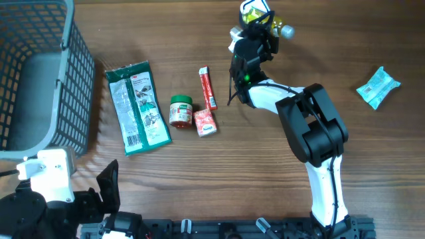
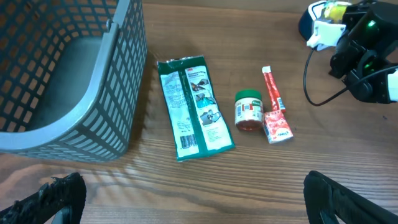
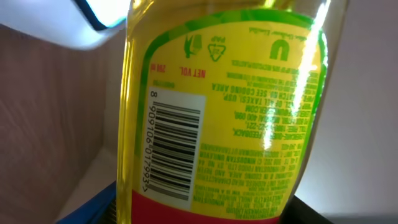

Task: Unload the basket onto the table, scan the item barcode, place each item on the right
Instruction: 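Turn the bottle's barcode toward the scanner and hold it there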

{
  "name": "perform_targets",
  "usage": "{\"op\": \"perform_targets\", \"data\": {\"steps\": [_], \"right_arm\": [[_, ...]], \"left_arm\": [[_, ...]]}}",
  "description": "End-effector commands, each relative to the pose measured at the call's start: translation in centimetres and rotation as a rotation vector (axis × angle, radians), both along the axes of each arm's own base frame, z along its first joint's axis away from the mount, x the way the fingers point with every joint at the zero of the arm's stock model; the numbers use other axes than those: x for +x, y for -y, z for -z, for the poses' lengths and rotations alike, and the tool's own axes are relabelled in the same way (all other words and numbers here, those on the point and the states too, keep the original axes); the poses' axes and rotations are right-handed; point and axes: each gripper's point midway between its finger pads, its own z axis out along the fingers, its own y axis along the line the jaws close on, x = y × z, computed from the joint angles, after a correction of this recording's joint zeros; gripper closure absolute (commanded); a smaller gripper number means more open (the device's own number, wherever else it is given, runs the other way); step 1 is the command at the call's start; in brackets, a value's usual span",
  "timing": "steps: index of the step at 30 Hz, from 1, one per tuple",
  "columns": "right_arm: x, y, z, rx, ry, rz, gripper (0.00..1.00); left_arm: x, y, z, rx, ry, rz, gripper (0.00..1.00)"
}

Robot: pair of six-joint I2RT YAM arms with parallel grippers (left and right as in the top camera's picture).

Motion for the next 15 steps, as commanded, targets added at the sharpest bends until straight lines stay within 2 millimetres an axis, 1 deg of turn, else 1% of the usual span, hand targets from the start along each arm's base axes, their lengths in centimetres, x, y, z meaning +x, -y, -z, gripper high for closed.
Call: {"op": "perform_targets", "data": {"steps": [1,4,6,12,15], "right_arm": [[1.3,1.0,-0.9,0.056,0.032,-0.037,0.96],[1.7,2.6,-0.9,0.092,0.054,-0.017,0.96],[2.1,3.2,-0.9,0.121,0.068,-0.025,0.96],[3.1,1.4,-1.3,0.23,0.118,-0.14,0.96],[3.7,1.3,-2.6,0.262,0.16,-0.147,0.96]], "left_arm": [[0.0,0.1,-0.1,0.006,0.003,0.008,0.0],[0.0,0.1,-0.1,0.006,0.003,0.008,0.0],[0.0,0.1,-0.1,0.006,0.003,0.008,0.0],[0.0,0.1,-0.1,0.006,0.003,0.008,0.0],[0.0,0.1,-0.1,0.006,0.003,0.008,0.0]]}}
